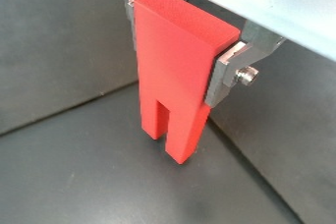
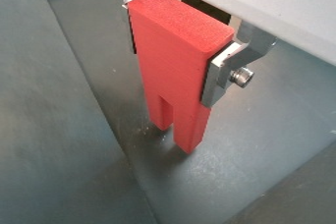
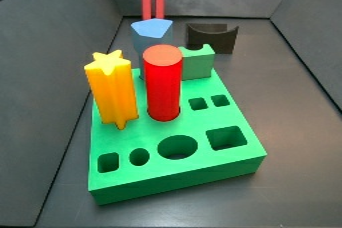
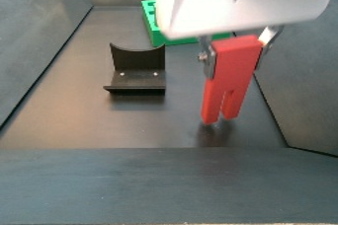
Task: Pick up the double-square object. Move up. Move to above the board. Insert the double-square object.
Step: Move up, then move to above the board.
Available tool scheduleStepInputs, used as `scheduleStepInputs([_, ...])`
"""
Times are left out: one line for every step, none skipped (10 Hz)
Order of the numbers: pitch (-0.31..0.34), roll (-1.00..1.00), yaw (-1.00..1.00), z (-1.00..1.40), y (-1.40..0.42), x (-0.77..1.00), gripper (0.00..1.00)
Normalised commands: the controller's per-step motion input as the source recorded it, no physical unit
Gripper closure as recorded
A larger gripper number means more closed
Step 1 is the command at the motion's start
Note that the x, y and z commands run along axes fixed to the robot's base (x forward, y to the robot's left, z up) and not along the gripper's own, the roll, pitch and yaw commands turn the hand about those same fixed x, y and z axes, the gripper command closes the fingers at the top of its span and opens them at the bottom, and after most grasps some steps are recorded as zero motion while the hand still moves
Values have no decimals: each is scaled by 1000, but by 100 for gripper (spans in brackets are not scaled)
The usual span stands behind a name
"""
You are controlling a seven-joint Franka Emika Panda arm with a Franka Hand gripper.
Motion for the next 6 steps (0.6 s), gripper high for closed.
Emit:
scheduleStepInputs([69, 46, -33, 523, 14, -38, 100])
scheduleStepInputs([80, 63, -18, 324, 9, -20, 100])
scheduleStepInputs([89, 70, -2, 172, 8, -8, 100])
scheduleStepInputs([-167, -45, 228, 1000, -177, -225, 100])
scheduleStepInputs([-162, -52, 223, 1000, -180, -229, 100])
scheduleStepInputs([-154, -17, 152, 1000, -167, -224, 100])
